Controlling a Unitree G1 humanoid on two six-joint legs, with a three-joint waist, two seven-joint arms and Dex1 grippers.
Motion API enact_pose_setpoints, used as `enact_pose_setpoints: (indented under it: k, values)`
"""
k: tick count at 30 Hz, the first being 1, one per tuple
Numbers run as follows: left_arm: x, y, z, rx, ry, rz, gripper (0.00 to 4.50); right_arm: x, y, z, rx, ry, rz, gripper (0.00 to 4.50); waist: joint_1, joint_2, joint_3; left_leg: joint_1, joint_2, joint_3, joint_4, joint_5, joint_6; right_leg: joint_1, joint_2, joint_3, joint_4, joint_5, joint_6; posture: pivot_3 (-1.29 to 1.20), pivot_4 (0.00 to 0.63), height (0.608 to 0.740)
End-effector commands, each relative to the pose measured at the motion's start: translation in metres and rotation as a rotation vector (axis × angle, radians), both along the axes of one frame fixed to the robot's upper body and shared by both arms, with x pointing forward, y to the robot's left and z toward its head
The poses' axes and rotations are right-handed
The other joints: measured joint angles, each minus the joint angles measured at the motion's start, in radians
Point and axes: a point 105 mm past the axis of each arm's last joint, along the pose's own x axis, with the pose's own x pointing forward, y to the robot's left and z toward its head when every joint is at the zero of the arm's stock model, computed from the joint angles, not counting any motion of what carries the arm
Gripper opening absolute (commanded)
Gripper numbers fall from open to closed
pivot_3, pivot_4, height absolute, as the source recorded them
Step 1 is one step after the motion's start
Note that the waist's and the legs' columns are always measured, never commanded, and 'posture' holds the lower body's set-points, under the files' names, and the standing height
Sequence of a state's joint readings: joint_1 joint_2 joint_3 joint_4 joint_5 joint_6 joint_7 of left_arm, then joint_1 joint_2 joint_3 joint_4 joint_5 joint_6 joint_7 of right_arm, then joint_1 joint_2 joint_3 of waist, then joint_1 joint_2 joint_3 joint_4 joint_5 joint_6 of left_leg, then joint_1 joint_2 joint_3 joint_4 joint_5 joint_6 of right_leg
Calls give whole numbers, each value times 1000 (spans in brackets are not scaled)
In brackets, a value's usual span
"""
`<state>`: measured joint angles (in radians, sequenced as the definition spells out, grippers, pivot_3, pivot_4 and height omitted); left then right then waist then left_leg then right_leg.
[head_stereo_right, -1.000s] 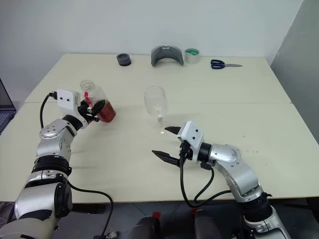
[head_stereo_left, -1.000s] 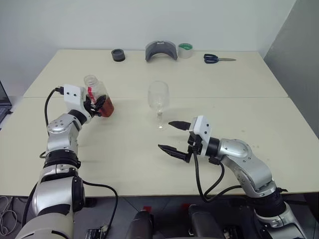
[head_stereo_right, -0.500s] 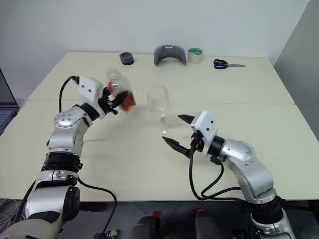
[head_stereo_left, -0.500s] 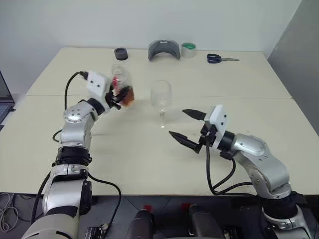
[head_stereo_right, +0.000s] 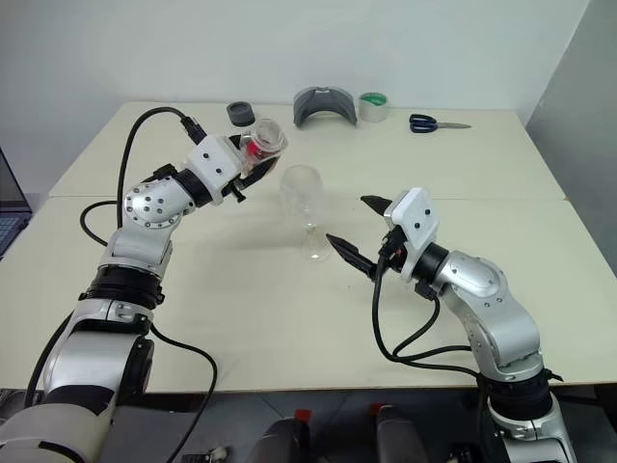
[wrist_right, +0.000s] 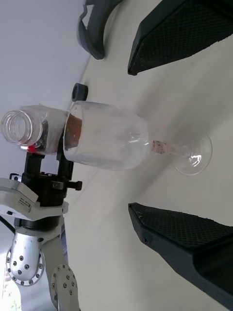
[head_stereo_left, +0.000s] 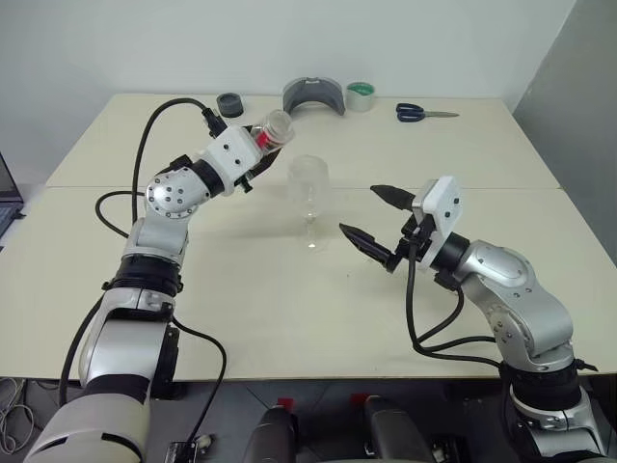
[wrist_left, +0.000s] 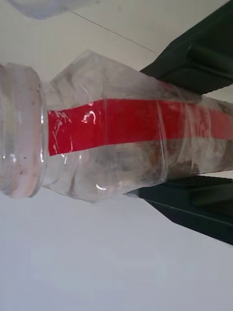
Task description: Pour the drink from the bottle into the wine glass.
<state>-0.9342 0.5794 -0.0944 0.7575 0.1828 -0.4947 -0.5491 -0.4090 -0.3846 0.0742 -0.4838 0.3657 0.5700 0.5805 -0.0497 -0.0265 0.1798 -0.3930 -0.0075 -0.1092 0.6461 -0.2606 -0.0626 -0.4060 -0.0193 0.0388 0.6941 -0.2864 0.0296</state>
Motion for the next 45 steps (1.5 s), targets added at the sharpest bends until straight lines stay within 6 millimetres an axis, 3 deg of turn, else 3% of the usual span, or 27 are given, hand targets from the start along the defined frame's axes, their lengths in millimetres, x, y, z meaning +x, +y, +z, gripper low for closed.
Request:
enact_pose_setpoints:
  k: [1,23,45]
  values:
    - [-5,-5,29,107,-183,-17,1765,0,-2,11,16,-27,-14,4500,0,0,0,0,0,0,0,0,0,0,0,0,0,0,0,0,150,740]
    - [-7,-18,43,262,-382,-54,1765,5,-6,7,-8,-9,-43,4500,-1,0,0,-1,0,0,0,0,0,-1,0,0,1,0,0,0,150,740]
    - [-8,-8,47,408,-503,-17,1765,2,-1,16,21,-7,-18,4500,-5,0,0,0,0,0,0,0,0,-1,0,0,2,0,0,0,150,740]
